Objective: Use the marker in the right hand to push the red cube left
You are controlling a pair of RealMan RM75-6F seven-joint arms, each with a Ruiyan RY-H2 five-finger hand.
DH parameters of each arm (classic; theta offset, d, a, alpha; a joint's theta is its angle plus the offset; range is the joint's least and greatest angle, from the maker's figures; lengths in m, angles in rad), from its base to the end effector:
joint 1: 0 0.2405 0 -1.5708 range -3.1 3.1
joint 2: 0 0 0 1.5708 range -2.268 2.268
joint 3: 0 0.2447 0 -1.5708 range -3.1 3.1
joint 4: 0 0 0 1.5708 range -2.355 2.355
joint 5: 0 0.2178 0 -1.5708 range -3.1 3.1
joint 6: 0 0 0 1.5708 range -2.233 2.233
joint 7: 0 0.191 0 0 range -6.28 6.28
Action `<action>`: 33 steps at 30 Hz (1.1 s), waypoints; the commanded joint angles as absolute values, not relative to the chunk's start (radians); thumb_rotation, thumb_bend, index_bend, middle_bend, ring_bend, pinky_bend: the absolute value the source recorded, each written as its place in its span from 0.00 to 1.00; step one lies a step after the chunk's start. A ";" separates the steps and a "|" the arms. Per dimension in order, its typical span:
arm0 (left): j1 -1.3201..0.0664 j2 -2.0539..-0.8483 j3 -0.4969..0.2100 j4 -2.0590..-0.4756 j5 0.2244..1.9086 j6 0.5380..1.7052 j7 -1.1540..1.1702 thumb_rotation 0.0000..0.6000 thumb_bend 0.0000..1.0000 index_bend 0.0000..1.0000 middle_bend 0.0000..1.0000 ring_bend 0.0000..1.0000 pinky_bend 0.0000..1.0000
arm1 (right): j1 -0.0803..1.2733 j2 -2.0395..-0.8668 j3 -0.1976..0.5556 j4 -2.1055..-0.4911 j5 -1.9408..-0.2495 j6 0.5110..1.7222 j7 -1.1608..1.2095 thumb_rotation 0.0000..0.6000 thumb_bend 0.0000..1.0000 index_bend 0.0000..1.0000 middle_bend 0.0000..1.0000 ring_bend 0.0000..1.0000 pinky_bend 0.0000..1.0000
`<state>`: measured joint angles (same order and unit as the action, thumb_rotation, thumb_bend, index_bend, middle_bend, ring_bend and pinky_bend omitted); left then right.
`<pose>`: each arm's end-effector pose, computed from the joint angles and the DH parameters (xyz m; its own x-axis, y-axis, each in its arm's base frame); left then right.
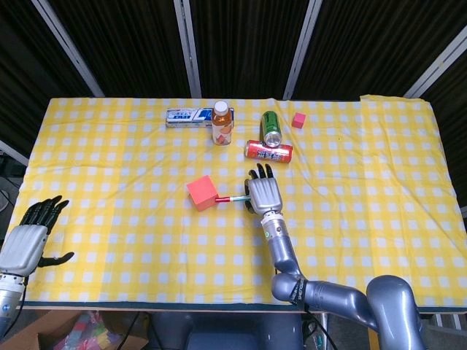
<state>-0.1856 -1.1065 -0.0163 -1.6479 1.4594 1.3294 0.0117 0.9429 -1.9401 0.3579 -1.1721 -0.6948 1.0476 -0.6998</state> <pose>-0.2954 0.2474 0.1166 0.3895 0.1538 0.9081 0.9210 -0.0638 -0.3843 -0.0770 -0.4177 -0.1084 0.4343 -0.2441 0.8671 -0.9001 -0.1544 0.4074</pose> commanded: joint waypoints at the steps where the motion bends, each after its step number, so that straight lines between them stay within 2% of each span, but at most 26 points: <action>1: -0.185 -1.106 -0.016 -1.648 1.459 1.330 0.008 1.00 0.00 0.00 0.00 0.00 0.00 | 0.942 -1.943 0.356 -1.168 -0.692 1.055 -0.709 1.00 0.49 0.63 0.23 0.00 0.00; 19: -0.185 -1.106 -0.014 -1.653 1.459 1.327 0.016 1.00 0.00 0.00 0.00 0.00 0.00 | 0.887 -1.865 0.349 -1.184 -0.676 1.075 -0.720 1.00 0.49 0.63 0.23 0.00 0.00; 33: -0.185 -1.101 -0.013 -1.659 1.460 1.326 0.003 1.00 0.00 0.00 0.00 0.00 0.00 | 0.949 -1.924 0.380 -1.137 -0.708 1.062 -0.718 1.00 0.50 0.63 0.23 0.00 0.00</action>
